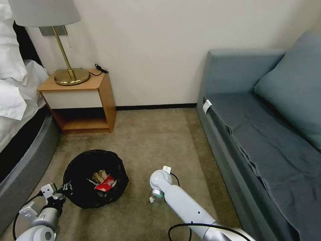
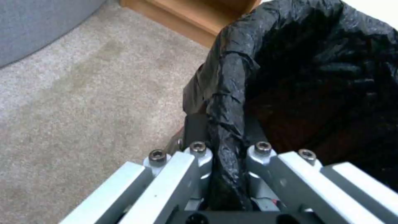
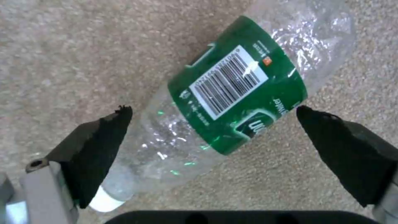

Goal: Pick up the trash bin, then pick up the garbage on the floor and place it into the trash bin.

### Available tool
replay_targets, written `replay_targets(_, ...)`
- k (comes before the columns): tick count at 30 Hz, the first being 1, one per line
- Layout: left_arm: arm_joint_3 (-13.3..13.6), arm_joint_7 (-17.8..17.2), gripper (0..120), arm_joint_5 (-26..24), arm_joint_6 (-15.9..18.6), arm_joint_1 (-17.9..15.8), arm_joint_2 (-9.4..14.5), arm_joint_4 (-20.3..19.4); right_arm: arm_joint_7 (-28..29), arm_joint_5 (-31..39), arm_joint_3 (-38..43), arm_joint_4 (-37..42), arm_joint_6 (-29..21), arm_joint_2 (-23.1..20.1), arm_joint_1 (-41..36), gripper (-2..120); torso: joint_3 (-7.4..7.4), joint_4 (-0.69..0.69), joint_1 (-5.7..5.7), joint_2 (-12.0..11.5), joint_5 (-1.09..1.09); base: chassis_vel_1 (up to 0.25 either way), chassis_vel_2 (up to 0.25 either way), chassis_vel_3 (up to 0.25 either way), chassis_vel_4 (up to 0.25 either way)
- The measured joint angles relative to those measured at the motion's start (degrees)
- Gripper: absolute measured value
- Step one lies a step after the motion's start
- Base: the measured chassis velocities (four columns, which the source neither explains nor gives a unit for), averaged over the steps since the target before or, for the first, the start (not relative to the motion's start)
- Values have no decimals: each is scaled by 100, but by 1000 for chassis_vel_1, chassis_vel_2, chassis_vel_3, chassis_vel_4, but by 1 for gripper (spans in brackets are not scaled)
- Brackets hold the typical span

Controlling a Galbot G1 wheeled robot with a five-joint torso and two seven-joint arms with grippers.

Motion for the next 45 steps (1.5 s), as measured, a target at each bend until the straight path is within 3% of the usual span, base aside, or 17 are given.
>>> replay_targets(6, 7, 2, 4, 19, -4, -17, -15, 17, -79, -57, 16, -16, -34, -12, -37, 96, 0, 0, 0, 0, 0, 0, 0, 0, 0)
replay_targets(9, 9, 2, 4, 27, -4, -35, -21, 19, -145, -106, 15, -19, -53, -25, -59, 79, 0, 0, 0, 0, 0, 0, 0, 0, 0)
replay_targets(15, 8, 2, 4, 36, -4, -48, -26, 24, -163, -131, 1, -18, -58, -43, -60, 64, 0, 0, 0, 0, 1, 0, 0, 0, 0)
replay_targets(20, 28, 2, 4, 55, 5, -73, -37, 26, -201, -196, -14, 5, -69, -60, -68, 42, 0, 0, 0, 0, 1, 0, 0, 0, 0)
replay_targets(31, 95, 0, 4, 67, 23, -83, -16, 23, -243, -383, -74, 208, -25, -223, -92, 16, 0, 0, 0, 0, 1, 0, 0, 0, 0)
replay_targets(41, 204, -19, 4, 73, 69, -99, 10, -42, -276, -673, -316, 1162, 209, -728, 94, 14, 0, -1, 0, 0, 1, 0, 0, 0, 0)
replay_targets(45, 262, -33, 4, 64, 128, -110, 33, -155, -570, -1172, -459, 1910, 524, -1047, 381, 14, 0, -1, 0, 0, 1, 0, 0, 0, 0)
